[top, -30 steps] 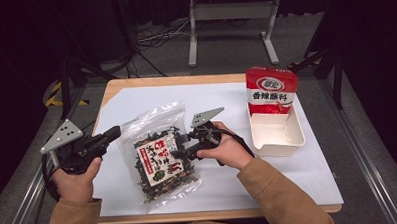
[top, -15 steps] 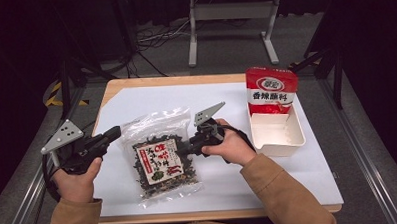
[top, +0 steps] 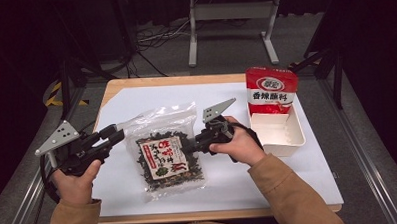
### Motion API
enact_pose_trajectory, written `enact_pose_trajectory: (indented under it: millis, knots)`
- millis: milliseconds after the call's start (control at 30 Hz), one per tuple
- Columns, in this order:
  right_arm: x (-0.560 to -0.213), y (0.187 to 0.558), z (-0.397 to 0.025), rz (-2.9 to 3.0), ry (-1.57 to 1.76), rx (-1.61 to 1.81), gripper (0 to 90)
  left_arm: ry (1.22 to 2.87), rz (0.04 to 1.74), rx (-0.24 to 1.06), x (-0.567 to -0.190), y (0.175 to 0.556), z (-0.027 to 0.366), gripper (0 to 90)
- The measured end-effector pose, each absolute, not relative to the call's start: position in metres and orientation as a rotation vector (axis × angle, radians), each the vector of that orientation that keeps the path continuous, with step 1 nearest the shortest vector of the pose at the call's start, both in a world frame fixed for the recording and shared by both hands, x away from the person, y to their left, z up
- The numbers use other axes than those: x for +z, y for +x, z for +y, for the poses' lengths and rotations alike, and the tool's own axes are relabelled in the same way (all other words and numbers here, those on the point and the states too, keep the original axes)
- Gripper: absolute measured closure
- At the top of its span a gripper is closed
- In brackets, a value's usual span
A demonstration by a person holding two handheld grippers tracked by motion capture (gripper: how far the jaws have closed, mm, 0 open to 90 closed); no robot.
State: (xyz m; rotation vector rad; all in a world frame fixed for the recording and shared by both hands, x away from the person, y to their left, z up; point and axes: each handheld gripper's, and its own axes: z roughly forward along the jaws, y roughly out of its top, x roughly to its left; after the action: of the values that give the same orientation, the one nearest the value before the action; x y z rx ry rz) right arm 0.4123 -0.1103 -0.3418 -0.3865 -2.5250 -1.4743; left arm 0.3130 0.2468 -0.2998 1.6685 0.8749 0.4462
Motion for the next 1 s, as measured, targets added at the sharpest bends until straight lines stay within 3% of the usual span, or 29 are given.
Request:
enact_pose_trajectory:
  millis: [600, 1000]
  knots:
    - [-0.299, 0.404, -0.166, -2.664, -0.485, -1.622, 75.6, 1.738, 0.829, 0.408, -0.313, 0.325, 0.236, 43.8]
    - [-0.274, 0.396, -0.206, -2.726, -0.568, -1.769, 75.6, 1.777, 0.810, 0.403, -0.327, 0.332, 0.232, 37.3]
